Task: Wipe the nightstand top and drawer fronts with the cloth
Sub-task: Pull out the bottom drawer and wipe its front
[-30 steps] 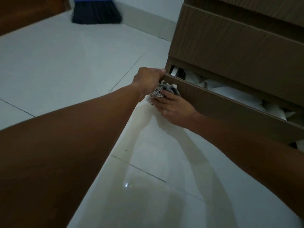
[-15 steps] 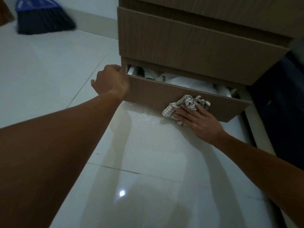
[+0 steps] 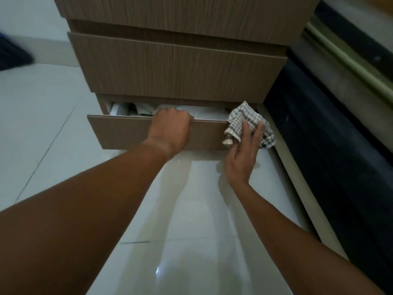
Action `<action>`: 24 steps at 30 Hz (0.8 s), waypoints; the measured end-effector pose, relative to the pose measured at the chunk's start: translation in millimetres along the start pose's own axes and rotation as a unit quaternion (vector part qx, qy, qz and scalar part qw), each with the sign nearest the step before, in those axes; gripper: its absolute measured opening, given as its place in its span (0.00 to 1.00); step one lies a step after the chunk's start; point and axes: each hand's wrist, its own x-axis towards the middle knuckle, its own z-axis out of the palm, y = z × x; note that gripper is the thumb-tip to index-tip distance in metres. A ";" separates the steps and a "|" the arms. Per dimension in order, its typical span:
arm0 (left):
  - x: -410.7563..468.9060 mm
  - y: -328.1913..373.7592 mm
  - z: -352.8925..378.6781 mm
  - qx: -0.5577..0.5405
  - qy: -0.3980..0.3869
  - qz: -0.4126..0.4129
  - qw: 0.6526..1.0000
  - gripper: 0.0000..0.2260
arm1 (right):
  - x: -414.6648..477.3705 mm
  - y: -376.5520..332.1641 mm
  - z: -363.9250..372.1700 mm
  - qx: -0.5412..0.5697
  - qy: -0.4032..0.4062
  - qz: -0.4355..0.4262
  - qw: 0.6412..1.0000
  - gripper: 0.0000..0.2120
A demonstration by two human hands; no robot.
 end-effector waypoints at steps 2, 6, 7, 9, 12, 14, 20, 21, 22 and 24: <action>4.1 12.5 -0.1 -0.022 -0.003 -0.029 0.999 0.10 | 6.0 -10.8 -8.7 0.068 0.057 0.072 0.993 0.28; 13.9 46.3 -9.5 -0.056 0.014 -0.025 0.998 0.09 | 37.0 -16.7 -35.8 0.170 0.186 0.260 0.932 0.24; 14.5 52.1 -11.8 -0.058 0.019 -0.020 0.998 0.09 | 41.9 -15.6 -44.3 0.191 0.210 0.329 0.901 0.22; 13.6 60.7 -14.4 -0.060 0.028 -0.009 0.998 0.08 | 40.2 -11.2 -61.4 0.208 0.228 0.437 0.845 0.19; 15.5 79.0 -25.2 -0.077 0.039 0.014 0.996 0.08 | 29.3 -6.0 -85.5 0.217 0.230 0.476 0.820 0.17; 20.6 95.2 -35.0 -0.082 0.050 0.025 0.995 0.08 | 28.6 -2.0 -100.5 0.231 0.250 0.476 0.811 0.16; 37.8 148.0 -67.1 -0.035 0.077 0.087 0.993 0.08 | 60.3 5.5 -162.7 0.252 0.274 0.507 0.777 0.12; 38.4 156.8 -73.0 -0.011 0.081 0.111 0.990 0.07 | 63.6 11.3 -171.9 0.263 0.283 0.510 0.768 0.12; 37.9 163.7 -78.5 0.009 0.086 0.136 0.987 0.07 | 66.2 12.1 -180.3 0.271 0.296 0.510 0.761 0.12; 38.8 169.4 -85.9 0.036 0.097 0.179 0.979 0.08 | 69.7 15.5 -192.3 0.291 0.324 0.507 0.744 0.13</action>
